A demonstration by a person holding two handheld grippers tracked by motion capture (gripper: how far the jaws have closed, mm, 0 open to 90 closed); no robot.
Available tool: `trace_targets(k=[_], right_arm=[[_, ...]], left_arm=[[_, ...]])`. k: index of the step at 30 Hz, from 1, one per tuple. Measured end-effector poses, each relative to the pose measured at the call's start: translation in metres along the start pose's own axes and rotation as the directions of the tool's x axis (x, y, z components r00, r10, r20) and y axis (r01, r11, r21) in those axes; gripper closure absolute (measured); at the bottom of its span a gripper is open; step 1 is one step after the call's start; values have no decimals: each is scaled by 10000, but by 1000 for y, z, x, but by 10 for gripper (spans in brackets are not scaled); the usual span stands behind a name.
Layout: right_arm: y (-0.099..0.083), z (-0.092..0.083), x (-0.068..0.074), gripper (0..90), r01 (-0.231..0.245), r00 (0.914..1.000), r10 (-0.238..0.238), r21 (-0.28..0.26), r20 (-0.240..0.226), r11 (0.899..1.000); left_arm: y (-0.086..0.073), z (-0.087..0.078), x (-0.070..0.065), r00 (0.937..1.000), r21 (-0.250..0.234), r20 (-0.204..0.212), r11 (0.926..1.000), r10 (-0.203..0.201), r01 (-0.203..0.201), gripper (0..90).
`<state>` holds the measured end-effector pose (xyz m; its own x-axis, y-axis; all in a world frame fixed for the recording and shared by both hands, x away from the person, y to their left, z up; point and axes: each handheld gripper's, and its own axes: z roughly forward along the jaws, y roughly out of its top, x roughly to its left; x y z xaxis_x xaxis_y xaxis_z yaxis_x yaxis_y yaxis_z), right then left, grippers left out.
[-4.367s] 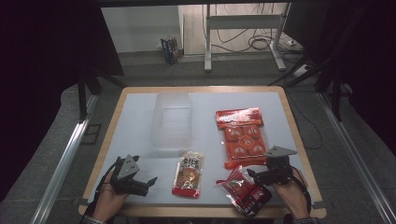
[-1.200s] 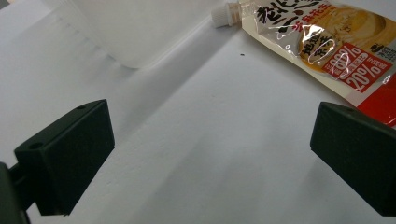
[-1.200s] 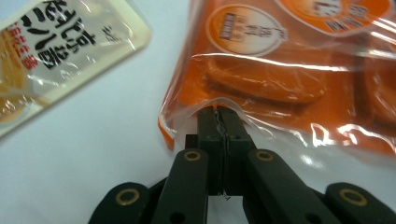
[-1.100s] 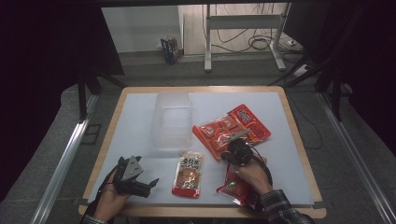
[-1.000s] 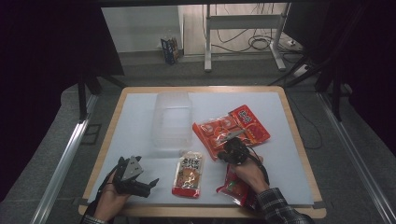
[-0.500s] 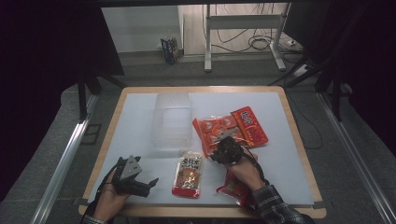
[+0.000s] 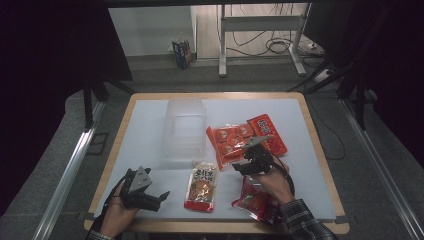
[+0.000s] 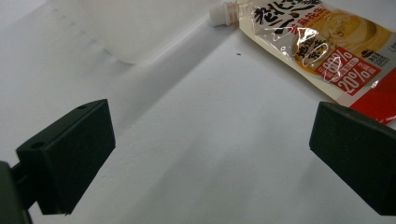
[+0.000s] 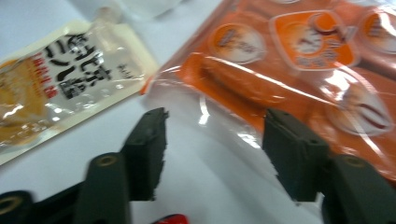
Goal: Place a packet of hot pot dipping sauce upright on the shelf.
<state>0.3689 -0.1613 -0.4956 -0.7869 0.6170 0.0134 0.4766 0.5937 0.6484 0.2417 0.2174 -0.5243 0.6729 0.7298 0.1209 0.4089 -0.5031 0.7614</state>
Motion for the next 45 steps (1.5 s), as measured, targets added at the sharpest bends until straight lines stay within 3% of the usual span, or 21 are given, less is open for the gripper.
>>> trace_targets(k=[5,11,16,24,35,45], right_arm=[[-3,-4,-13,172,-167,9997,172,-351,151,9992],[-7,-5,-24,80,-227,9996,235,-425,167,9988],[-10,-9,-35,2,-252,9983,286,-677,500,9974],[-16,-20,-54,0,-473,9909,595,-1018,1204,9937],[-28,-30,-77,0,-1050,9780,1214,-1028,1696,9891],[-42,-35,-98,0,-1883,9551,2040,-913,2150,9779]], left_arm=[[0,1,-1,10000,61,23,9999,80,-80,4],[0,1,-1,9998,130,17,9997,209,-209,4],[0,2,-2,9995,109,10,9994,318,-319,3],[0,2,-3,9986,188,11,9985,522,-523,3],[0,1,-3,9988,196,8,9986,497,-497,3],[0,2,-4,9983,281,61,9979,574,-576,3]])
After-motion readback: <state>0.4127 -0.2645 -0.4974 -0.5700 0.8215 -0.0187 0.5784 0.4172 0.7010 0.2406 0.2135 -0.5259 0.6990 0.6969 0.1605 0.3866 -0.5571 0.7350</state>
